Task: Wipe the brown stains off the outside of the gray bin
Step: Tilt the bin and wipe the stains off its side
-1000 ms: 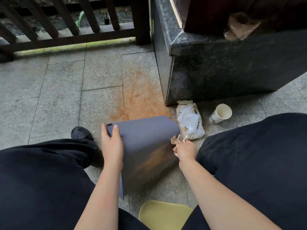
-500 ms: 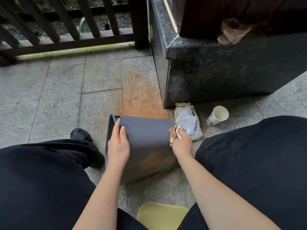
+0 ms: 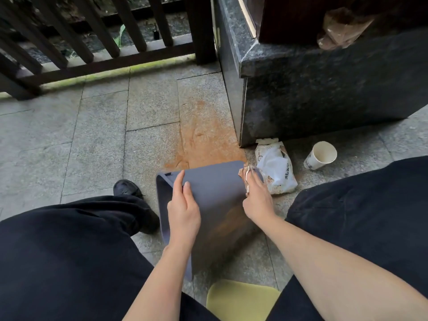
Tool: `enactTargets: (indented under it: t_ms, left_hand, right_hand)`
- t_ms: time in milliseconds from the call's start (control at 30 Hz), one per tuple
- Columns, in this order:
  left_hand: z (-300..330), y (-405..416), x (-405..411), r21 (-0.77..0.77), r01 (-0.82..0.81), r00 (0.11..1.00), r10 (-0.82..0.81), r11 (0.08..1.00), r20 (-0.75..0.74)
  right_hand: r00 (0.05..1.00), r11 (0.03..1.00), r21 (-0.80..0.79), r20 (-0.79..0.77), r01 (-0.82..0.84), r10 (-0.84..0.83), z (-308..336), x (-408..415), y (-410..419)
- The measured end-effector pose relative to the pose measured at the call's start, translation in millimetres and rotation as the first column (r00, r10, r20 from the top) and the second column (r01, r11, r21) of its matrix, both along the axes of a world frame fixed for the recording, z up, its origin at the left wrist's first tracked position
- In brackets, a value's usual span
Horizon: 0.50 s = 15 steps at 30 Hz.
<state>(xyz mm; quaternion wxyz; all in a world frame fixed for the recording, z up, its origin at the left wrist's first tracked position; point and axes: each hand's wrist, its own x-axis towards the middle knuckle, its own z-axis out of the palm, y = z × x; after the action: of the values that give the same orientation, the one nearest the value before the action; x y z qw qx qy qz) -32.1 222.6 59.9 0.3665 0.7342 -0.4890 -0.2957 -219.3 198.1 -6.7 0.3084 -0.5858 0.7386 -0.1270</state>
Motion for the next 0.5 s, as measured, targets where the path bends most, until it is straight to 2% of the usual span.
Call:
enactTargets:
  t_ms: [100, 167, 233, 300, 433, 500]
  left_hand:
    - [-1.1, -7.1, 2.9, -0.032, -0.024, 1.000, 0.023, 0.999, -0.013]
    - [-1.8, -9.9, 4.8, -0.040, -0.044, 0.998, 0.042, 0.998, -0.047]
    - [-3.0, -10.8, 6.2, -0.032, -0.055, 0.995, 0.052, 0.998, -0.091]
    - [-3.0, -11.5, 5.8, -0.027, -0.059, 0.992, 0.056, 0.998, -0.117]
    - [-4.6, -14.8, 7.9, -0.023, -0.059, 0.994, 0.057, 0.998, -0.088]
    - [-5.7, -15.3, 12.6, -0.020, -0.082, 0.995, 0.081, 0.996, -0.064]
  right_hand:
    - [0.975, 0.980, -0.148, 0.158, -0.132, 0.155, 23.3, 32.5, 10.9]
    - [0.916, 0.922, -0.281, 0.223, -0.266, 0.333, 39.8, 61.0, 20.5]
    - [0.865, 0.875, -0.351, 0.256, -0.333, 0.432, 49.5, 85.4, 33.8]
    - [0.858, 0.846, -0.394, 0.217, -0.359, 0.465, 50.1, 93.2, 41.2]
    - [0.837, 0.749, -0.471, 0.042, -0.466, 0.546, 36.9, 77.0, 27.0]
    - [0.845, 0.744, -0.464, -0.017, -0.481, 0.535, 26.0, 68.6, 16.2]
